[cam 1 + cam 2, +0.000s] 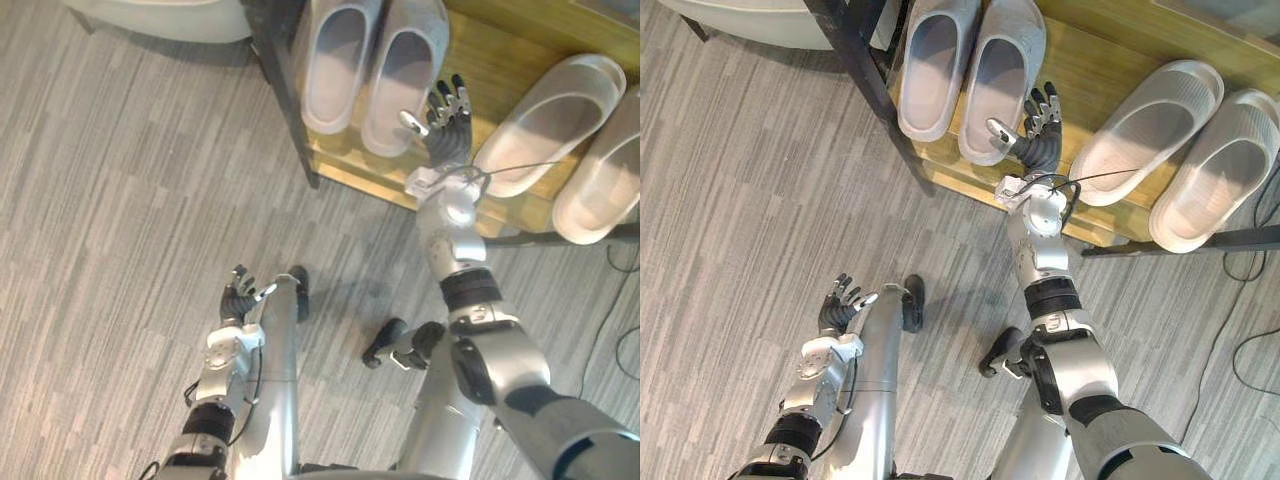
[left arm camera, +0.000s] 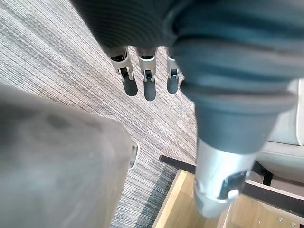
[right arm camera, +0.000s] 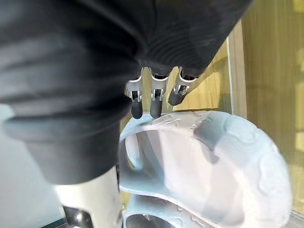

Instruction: Organize the slippers on the shoe rack

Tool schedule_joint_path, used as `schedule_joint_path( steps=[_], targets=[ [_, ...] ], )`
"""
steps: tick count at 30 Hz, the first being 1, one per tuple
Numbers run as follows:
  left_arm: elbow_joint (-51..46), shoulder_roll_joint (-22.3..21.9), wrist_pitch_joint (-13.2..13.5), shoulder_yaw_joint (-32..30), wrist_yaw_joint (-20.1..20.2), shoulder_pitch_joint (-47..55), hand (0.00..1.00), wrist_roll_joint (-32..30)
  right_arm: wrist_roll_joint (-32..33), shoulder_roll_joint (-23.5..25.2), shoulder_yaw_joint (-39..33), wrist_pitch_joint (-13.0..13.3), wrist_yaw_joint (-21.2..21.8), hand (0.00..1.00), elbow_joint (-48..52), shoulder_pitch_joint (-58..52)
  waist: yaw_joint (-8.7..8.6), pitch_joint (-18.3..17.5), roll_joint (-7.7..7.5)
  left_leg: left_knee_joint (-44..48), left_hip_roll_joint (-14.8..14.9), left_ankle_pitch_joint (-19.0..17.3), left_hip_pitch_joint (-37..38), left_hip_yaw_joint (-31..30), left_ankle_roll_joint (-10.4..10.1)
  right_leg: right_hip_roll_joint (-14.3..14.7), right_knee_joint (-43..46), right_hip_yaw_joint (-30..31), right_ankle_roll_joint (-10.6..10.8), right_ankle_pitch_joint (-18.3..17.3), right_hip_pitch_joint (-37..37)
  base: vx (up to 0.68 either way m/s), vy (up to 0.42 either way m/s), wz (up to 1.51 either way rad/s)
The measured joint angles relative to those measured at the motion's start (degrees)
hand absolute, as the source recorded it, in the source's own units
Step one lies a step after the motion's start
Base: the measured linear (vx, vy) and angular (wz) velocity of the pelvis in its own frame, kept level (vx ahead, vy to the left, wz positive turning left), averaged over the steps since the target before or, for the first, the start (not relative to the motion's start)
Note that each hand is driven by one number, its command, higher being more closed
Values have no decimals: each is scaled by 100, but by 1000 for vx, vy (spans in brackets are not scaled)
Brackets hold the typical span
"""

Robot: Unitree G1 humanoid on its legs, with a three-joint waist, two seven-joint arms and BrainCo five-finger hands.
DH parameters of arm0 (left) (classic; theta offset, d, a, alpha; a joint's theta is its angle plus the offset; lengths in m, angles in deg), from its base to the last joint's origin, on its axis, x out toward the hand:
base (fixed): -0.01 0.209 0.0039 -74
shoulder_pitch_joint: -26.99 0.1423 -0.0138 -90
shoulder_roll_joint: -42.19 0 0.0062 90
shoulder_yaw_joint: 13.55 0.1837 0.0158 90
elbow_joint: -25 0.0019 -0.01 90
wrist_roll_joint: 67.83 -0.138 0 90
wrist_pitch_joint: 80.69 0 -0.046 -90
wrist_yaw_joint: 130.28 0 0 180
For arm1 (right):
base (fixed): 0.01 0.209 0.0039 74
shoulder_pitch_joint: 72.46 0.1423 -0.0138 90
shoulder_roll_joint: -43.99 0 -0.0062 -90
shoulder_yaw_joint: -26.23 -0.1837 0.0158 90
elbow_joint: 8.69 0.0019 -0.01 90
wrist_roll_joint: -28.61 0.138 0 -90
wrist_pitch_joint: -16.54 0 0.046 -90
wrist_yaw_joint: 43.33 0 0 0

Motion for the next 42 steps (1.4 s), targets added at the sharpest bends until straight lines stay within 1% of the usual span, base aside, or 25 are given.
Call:
schedule_joint_path(
  steps=[5, 10, 18, 23, 26, 28, 32, 34, 36, 38, 40, 42],
  targets=[
    [62, -35, -6, 0, -7, -28, 0, 0, 14, -3, 59, -32, -3, 0, -115, 46, 13, -35, 2, -110, -30, 71, 39, -18, -31, -2, -42, -35, -4, 1, 33, -9, -7, 4],
    [61, -121, 0, -13, -7, -61, 0, -1, 13, -11, 177, -155, -19, 0, -123, 46, 26, -106, 13, -234, -53, 156, 67, -55, -80, 0, -92, -104, -19, 8, 63, -12, -19, 6],
    [163, -255, -5, -160, -27, -103, 0, 0, -18, -3, 149, -166, -72, 0, -106, -41, 16, -106, 13, -374, -64, 215, 256, -77, -93, 16, -223, -177, -30, 17, 278, -3, -4, 1],
    [175, -257, -40, -167, -19, -64, 0, 0, -39, -9, 97, -166, -113, 0, 202, -319, -13, -105, 13, -408, 20, 206, 413, -56, -80, 97, -351, -196, -47, 50, 451, -8, 14, -7],
    [194, -264, -51, -160, 4, -25, 0, 5, -64, -32, -54, -164, -173, 0, 425, -401, -46, -102, 10, -480, 39, 207, 572, 25, -80, 104, -398, -132, -44, 75, 521, -17, 15, -8],
    [225, -275, -51, -158, 28, 22, 0, 5, -101, -62, -51, -160, -189, 0, 695, -557, -83, -100, 7, -531, 77, 206, 739, 54, -80, 137, -466, -132, -35, 83, 680, -12, 5, -8],
    [292, -329, -55, -152, 166, 62, 0, 7, -254, -66, -8, -129, -155, 0, 1323, -810, -177, -96, 2, -679, 219, 204, 1047, 127, -82, 293, -695, -116, -35, 183, 922, -23, 13, -17],
    [295, -363, -64, -144, 189, 145, 0, 8, -260, -68, 145, -122, -89, 0, 1690, -1104, -264, -91, -5, -807, 231, 207, 1285, 181, -84, 319, -832, -113, -7, 228, 1131, -14, 29, -10],
    [311, -389, -111, -81, 206, 290, 0, 8, -349, -54, 274, -114, -27, 0, 2061, -1521, -303, -92, -8, -1001, 246, 190, 1639, 276, -57, 346, -1059, -103, 12, 288, 1430, 16, 34, -12],
    [342, -403, -131, 35, 218, 430, 0, 7, -623, -50, 427, -105, 38, 0, 2523, -2034, -342, -92, -9, -1303, 341, 186, 2071, 431, -46, 434, -1433, -138, 51, 409, 1819, 29, 36, -14],
    [428, -425, -157, 89, 246, 563, 0, 0, -925, -23, 504, -103, 103, 0, 2802, -2516, -434, -106, -26, -1603, 427, 228, 2498, 598, -21, 477, -1797, -215, 109, 521, 2257, 77, 39, 2],
    [473, -417, -164, 223, 305, 757, 0, -38, -1187, 2, 614, -103, 220, 0, 3002, -3058, -531, -162, -113, -2001, 415, 339, 2996, 793, -41, 511, -2228, -238, 200, 665, 2689, 99, 45, -2]
  ],
)
